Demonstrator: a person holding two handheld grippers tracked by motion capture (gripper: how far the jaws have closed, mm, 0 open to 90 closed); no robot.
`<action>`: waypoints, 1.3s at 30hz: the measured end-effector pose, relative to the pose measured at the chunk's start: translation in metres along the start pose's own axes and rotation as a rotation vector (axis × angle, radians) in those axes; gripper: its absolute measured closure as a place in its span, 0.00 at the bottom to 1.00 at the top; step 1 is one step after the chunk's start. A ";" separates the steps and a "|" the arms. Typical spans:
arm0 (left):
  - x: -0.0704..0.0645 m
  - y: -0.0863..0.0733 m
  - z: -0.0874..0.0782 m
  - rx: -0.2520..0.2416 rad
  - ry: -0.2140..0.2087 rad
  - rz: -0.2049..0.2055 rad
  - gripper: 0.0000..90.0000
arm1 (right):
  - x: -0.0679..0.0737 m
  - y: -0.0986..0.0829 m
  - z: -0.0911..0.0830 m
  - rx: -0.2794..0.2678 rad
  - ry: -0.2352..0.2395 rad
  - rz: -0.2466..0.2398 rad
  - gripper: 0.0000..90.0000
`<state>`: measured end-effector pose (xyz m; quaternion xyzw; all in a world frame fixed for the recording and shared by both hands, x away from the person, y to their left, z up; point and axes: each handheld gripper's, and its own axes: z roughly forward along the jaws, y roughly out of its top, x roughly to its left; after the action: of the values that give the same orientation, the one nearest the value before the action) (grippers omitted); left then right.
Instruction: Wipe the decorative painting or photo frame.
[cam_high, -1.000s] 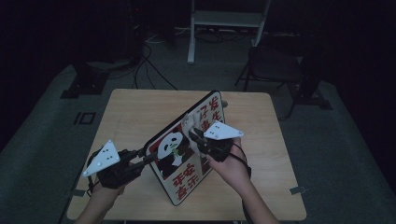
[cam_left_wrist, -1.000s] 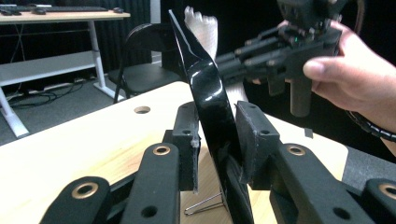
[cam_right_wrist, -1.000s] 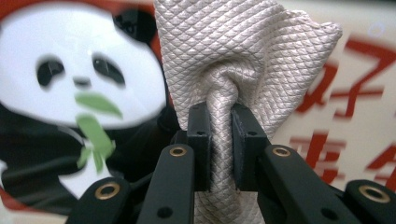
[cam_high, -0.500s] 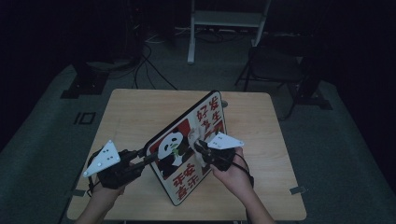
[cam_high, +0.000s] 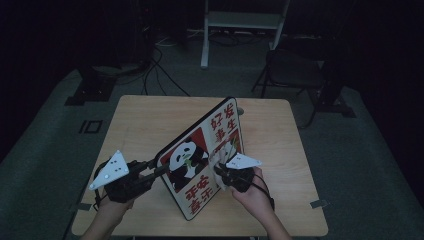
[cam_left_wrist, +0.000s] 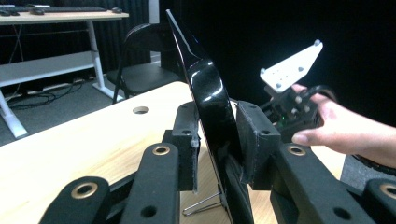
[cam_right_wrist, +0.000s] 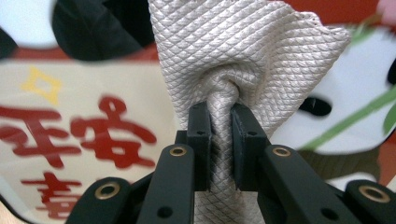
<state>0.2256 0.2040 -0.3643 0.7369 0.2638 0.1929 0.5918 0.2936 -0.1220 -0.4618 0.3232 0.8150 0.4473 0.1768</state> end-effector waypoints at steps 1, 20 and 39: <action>0.000 0.000 0.000 0.000 0.000 0.000 0.79 | 0.000 0.000 0.000 0.000 0.000 0.000 0.88; 0.000 0.000 0.000 -0.001 -0.003 -0.003 0.79 | -0.004 -0.042 0.018 0.155 0.004 0.026 0.88; 0.001 0.000 0.000 -0.006 -0.002 -0.011 0.80 | -0.008 -0.050 0.016 0.194 -0.005 0.044 0.89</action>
<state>0.2265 0.2051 -0.3647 0.7338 0.2667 0.1900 0.5952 0.2909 -0.1370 -0.5124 0.3579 0.8467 0.3691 0.1367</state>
